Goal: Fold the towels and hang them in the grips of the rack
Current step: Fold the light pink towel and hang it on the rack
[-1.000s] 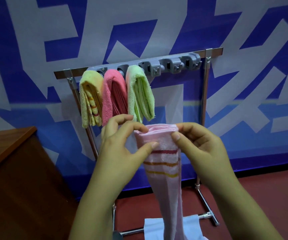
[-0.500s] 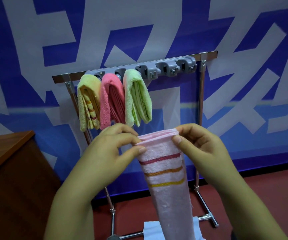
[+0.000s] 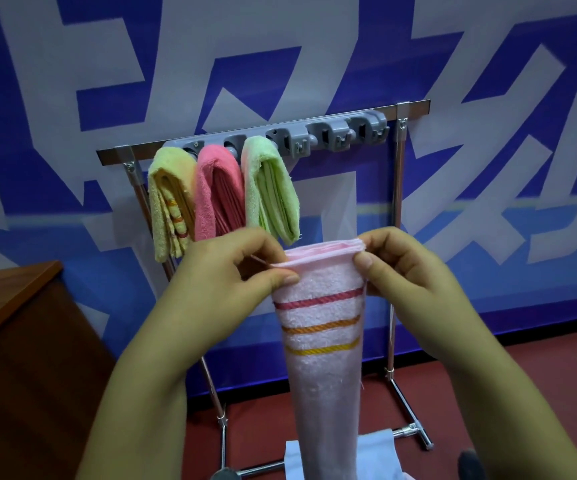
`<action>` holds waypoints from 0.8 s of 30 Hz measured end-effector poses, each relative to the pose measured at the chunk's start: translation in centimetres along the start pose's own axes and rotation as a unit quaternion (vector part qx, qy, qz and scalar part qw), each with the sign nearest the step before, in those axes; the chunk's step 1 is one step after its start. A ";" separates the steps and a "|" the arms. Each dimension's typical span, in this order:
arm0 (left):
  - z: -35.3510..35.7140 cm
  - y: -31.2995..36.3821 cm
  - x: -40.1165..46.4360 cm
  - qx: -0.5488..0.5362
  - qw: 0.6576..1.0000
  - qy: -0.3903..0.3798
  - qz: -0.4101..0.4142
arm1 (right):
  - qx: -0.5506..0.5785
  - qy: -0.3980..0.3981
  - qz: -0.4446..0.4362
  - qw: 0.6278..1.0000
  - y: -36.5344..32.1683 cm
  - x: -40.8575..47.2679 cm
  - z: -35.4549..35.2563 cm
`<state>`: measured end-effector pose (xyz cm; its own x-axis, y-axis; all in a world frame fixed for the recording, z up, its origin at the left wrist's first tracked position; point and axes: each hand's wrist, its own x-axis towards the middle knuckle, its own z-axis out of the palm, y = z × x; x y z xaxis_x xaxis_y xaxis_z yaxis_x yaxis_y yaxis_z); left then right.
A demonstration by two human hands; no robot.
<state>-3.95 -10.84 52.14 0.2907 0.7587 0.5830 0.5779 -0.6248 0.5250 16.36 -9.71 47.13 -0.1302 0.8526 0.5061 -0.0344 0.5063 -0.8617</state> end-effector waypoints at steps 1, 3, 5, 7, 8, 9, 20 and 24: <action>0.2 0.0 0.0 -0.041 0.999 0.008 -0.010 | 0.005 0.002 0.001 1.000 0.0 0.0 0.0; 0.3 0.0 -0.1 -0.076 0.997 0.018 -0.010 | 0.007 0.002 -0.001 1.000 -0.2 0.1 0.2; 0.2 0.0 -0.1 -0.082 0.996 0.027 -0.008 | 0.007 0.006 -0.009 1.000 -0.4 0.2 0.4; 0.1 -0.1 -0.1 -0.089 0.995 0.041 -0.020 | 0.002 0.006 -0.015 1.000 -0.4 0.4 0.6; 0.0 -0.2 -0.1 -0.087 0.995 0.044 -0.027 | -0.002 0.004 -0.017 1.000 -0.4 0.4 0.7; 0.0 -0.3 -0.1 -0.075 0.996 0.042 -0.032 | -0.004 0.002 -0.017 1.000 -0.5 0.5 0.8; 1.7 0.8 0.9 0.106 0.992 -0.016 0.065 | -0.011 -0.041 -0.018 0.999 -0.2 0.6 2.1; 2.4 0.8 1.6 0.100 0.992 -0.007 0.081 | 0.056 -0.029 0.002 0.998 0.3 0.4 1.5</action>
<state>-1.17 -9.68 51.96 0.4025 0.6546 0.6400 0.6619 -0.6910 0.2905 14.76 -9.36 47.00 -0.1869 0.8436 0.5034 -0.1444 0.4832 -0.8635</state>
